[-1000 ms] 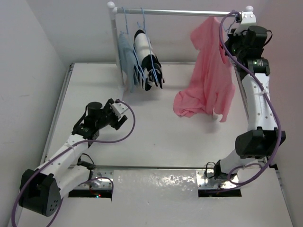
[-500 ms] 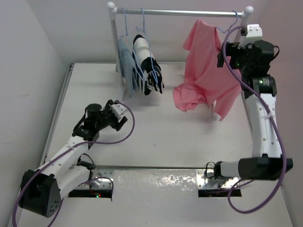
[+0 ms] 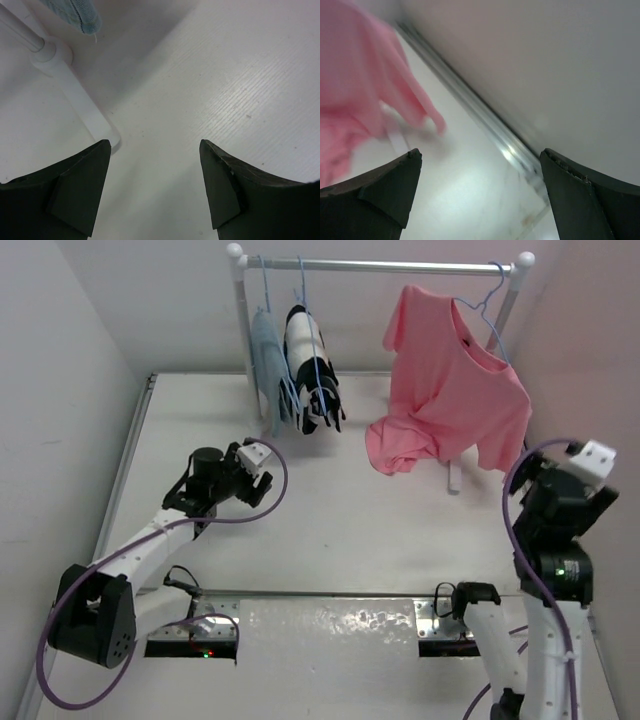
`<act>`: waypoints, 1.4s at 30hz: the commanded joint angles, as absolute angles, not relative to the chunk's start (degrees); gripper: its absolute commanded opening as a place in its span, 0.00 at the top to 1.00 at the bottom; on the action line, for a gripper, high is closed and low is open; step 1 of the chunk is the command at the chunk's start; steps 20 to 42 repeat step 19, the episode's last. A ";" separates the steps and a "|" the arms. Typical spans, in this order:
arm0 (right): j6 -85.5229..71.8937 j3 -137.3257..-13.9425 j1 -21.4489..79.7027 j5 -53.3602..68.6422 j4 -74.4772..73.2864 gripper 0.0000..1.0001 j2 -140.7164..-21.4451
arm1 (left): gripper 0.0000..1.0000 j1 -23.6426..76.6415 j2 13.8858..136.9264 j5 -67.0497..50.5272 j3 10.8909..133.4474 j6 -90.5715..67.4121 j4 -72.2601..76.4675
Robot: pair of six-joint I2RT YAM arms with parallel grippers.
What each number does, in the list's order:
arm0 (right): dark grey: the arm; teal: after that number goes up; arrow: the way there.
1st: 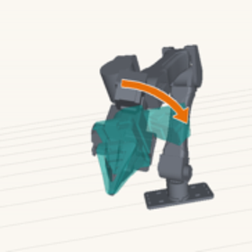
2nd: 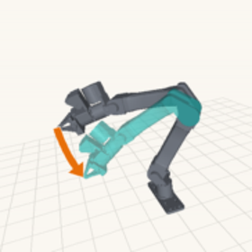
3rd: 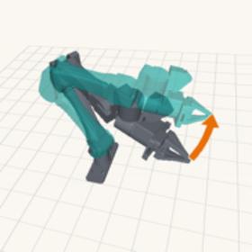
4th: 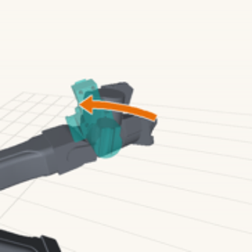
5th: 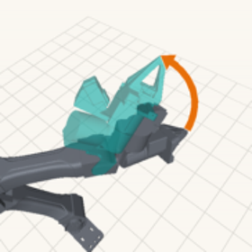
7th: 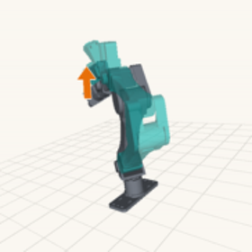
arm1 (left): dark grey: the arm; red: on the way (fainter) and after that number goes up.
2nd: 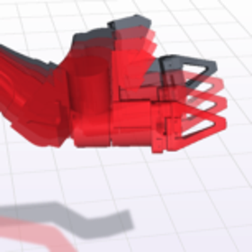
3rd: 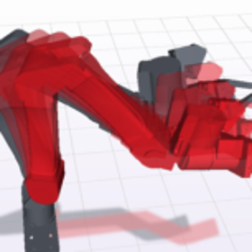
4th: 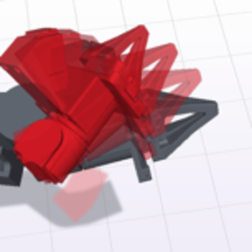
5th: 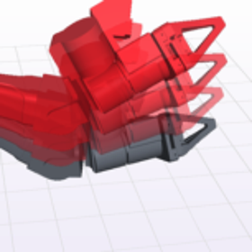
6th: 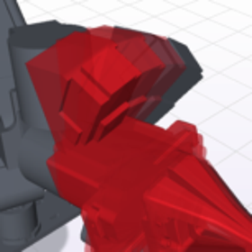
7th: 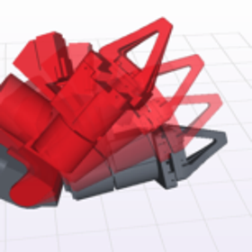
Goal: Place the t-shirt on the hanger
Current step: Reset both arms
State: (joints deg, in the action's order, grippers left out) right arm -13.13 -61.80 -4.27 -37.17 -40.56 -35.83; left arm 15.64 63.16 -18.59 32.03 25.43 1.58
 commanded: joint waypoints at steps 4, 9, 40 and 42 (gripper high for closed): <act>-31.00 -41.77 -4.13 -40.17 -53.19 0.01 -27.78 | 0.31 14.77 64.86 -16.61 34.72 21.97 4.05; -41.37 -37.09 -4.13 -42.97 -54.04 0.01 -27.67 | 0.31 14.77 63.99 -15.65 34.37 22.76 1.23; -48.96 -36.83 -4.13 -42.54 -55.81 0.01 -31.47 | 0.31 14.68 57.05 -13.80 29.71 20.92 0.62; -48.96 -36.83 -4.13 -42.54 -55.81 0.01 -31.47 | 0.31 14.68 57.05 -13.80 29.71 20.92 0.62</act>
